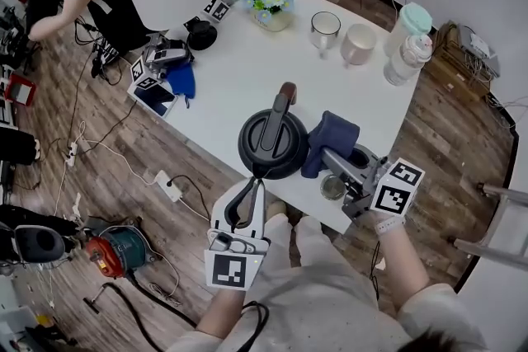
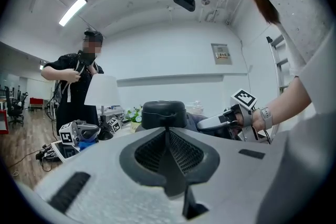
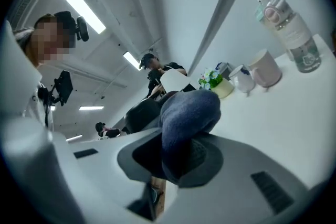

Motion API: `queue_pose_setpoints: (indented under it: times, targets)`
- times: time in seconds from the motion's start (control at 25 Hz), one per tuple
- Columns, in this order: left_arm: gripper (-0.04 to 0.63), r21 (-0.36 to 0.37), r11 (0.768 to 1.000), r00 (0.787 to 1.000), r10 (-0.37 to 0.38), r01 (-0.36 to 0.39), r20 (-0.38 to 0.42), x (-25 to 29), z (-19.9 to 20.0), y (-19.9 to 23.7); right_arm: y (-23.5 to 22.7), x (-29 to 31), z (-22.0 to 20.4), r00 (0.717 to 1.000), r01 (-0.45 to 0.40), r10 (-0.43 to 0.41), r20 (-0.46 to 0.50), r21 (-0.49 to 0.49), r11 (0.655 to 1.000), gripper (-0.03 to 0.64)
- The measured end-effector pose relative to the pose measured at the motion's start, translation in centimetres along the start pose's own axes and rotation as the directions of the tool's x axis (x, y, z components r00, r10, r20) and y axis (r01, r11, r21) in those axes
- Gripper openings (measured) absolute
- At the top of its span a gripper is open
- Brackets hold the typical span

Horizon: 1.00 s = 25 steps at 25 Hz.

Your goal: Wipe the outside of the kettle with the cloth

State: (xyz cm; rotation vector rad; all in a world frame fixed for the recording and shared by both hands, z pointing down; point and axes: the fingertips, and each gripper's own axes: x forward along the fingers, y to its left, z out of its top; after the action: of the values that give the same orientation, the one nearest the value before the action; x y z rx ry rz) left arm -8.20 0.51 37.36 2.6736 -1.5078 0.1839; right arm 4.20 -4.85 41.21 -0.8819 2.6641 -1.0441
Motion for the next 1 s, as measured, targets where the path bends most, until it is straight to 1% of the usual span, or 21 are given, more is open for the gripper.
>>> queue_pose_setpoints:
  times: [0.12,0.28,0.4,0.52,0.64,0.76,0.88,1.0]
  targets:
    - [0.008,-0.014,1.0,1.0,0.01,-0.01,-0.001,-0.1,0.0,-0.2,-0.3,-0.4,-0.4,0.999,0.043,-0.043,-0.028,-0.003,0.999,0.055]
    - [0.008,0.005,1.0,0.999,0.016,-0.017,0.041,0.0,0.0,-0.2,0.4,-1.0,-1.0,0.997,0.047,-0.048,-0.052,-0.018,0.999,0.055]
    - [0.008,-0.028,0.999,0.999,0.035,-0.034,0.034,0.1,-0.5,-0.4,1.2,-1.7,-1.8,0.996,0.052,-0.054,-0.074,-0.035,0.998,0.055]
    - [0.006,-0.057,0.998,0.999,0.037,-0.034,0.038,0.3,-0.5,-1.1,2.3,-2.5,-2.7,0.995,0.049,-0.055,-0.089,-0.065,0.997,0.055]
    - [0.006,-0.108,0.994,0.998,0.018,-0.012,0.054,0.5,0.0,-2.2,3.3,-3.1,-3.3,0.995,0.053,-0.06,-0.084,-0.087,0.995,0.055]
    - [0.006,-0.125,0.992,0.997,-0.005,0.014,0.073,0.7,-0.3,-3.2,3.8,-3.5,-3.8,0.993,0.069,-0.078,-0.084,-0.105,0.992,0.055]
    - [0.006,-0.143,0.989,0.997,-0.01,0.021,0.076,0.7,-0.5,-3.8,4.2,-3.6,-4.2,0.99,0.085,-0.1,-0.095,-0.145,0.986,0.055]
    - [0.006,-0.115,0.993,0.996,-0.013,0.023,0.084,0.6,-0.7,-3.9,4.4,-3.7,-4.4,0.987,0.101,-0.123,-0.107,-0.184,0.978,0.055]
